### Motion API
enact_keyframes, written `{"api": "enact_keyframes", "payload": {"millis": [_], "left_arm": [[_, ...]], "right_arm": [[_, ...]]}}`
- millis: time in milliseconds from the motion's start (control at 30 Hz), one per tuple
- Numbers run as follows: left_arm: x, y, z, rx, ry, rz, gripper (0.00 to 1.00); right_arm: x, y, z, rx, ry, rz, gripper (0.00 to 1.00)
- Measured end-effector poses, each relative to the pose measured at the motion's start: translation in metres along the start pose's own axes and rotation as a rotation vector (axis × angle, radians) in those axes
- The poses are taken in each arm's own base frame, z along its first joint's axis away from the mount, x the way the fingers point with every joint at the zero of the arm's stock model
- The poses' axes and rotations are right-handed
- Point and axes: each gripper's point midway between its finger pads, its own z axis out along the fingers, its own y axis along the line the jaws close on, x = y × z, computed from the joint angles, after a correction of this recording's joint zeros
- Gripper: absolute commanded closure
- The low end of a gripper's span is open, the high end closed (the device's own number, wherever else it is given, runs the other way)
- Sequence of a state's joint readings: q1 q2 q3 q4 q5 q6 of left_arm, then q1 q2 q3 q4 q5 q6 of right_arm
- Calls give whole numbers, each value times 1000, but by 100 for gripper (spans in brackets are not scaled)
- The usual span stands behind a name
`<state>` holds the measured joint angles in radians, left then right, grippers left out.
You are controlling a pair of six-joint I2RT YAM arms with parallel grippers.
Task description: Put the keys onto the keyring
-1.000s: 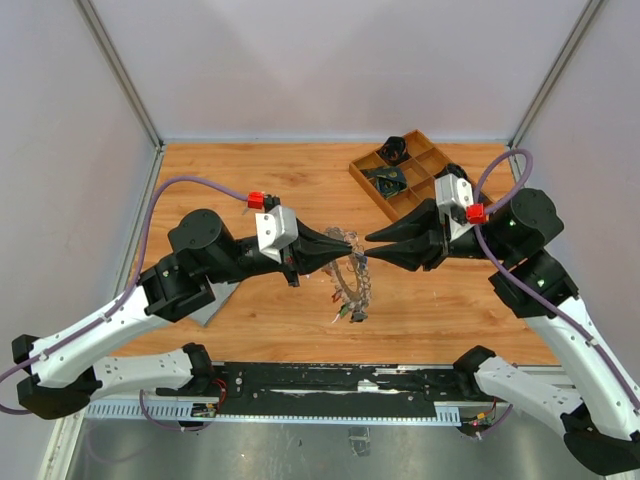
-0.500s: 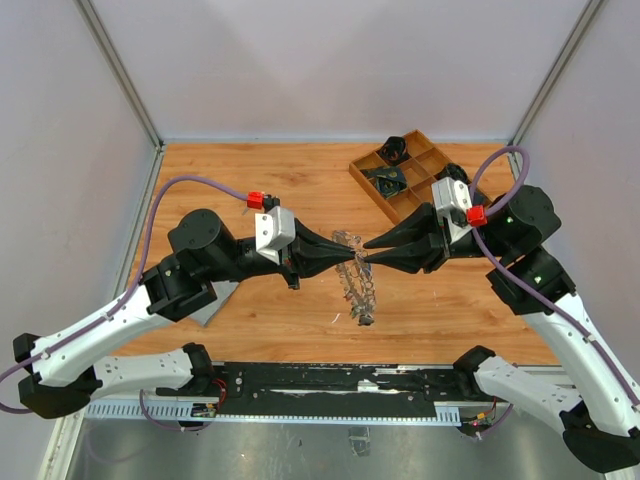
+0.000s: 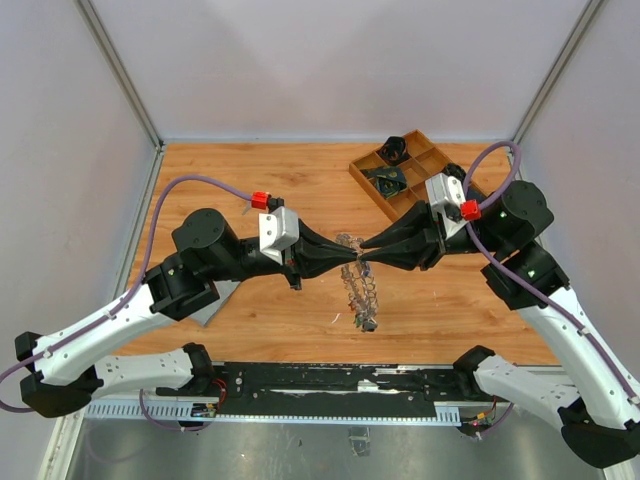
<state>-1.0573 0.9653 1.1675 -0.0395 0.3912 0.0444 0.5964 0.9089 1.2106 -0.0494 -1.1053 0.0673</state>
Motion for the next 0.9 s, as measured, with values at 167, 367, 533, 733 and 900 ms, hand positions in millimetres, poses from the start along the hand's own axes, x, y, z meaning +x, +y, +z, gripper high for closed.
{"api": "enact_keyframes", "payload": {"millis": [167,367,533,733,900], "left_arm": [[0,0,0,0,0,-1,100],[0,0,0,0,1,-1,100],[0,0,0,0,1,-2,95],[0,-1,1,7,-2,-5,77],[-4,-1,1,6,-15,-1,73]], "right_arm": [[2,0,0,-3,2,9,83],[3,3,1,-16,4,18,99],[3,4,2,-27,2,21,100],[3,5,2,-30,27,40,100],[0,4,-2,-22,96,69,100]]}}
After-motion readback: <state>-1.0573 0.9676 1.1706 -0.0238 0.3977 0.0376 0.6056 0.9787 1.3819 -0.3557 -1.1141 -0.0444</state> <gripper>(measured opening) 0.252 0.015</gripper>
